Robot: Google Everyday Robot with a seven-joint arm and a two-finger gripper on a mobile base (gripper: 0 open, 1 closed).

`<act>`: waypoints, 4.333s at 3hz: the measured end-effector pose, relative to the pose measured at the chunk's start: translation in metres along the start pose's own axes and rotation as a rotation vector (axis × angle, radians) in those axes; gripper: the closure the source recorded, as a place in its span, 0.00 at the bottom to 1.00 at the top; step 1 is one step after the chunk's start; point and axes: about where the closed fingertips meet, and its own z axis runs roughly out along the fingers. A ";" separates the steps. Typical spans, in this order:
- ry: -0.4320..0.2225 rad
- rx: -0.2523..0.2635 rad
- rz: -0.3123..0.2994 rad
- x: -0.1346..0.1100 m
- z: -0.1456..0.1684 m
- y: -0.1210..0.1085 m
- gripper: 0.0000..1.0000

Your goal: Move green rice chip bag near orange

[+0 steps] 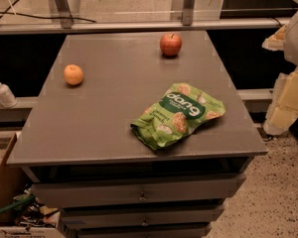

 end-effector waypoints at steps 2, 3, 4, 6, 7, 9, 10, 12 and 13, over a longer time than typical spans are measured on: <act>-0.079 0.002 -0.001 -0.004 0.002 -0.011 0.00; -0.189 -0.021 -0.012 -0.019 0.015 -0.014 0.00; -0.263 -0.056 -0.020 -0.032 0.034 -0.006 0.00; -0.333 -0.169 -0.051 -0.051 0.110 0.046 0.00; -0.334 -0.169 -0.052 -0.051 0.110 0.046 0.00; -0.456 -0.141 -0.063 -0.085 0.138 0.034 0.00; -0.507 -0.125 -0.071 -0.106 0.151 0.036 0.00; -0.557 -0.104 -0.086 -0.127 0.167 0.046 0.18; -0.564 -0.093 -0.088 -0.126 0.170 0.047 0.42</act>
Offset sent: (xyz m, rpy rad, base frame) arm 0.0314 0.0020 0.0020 0.2081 -0.0457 0.0577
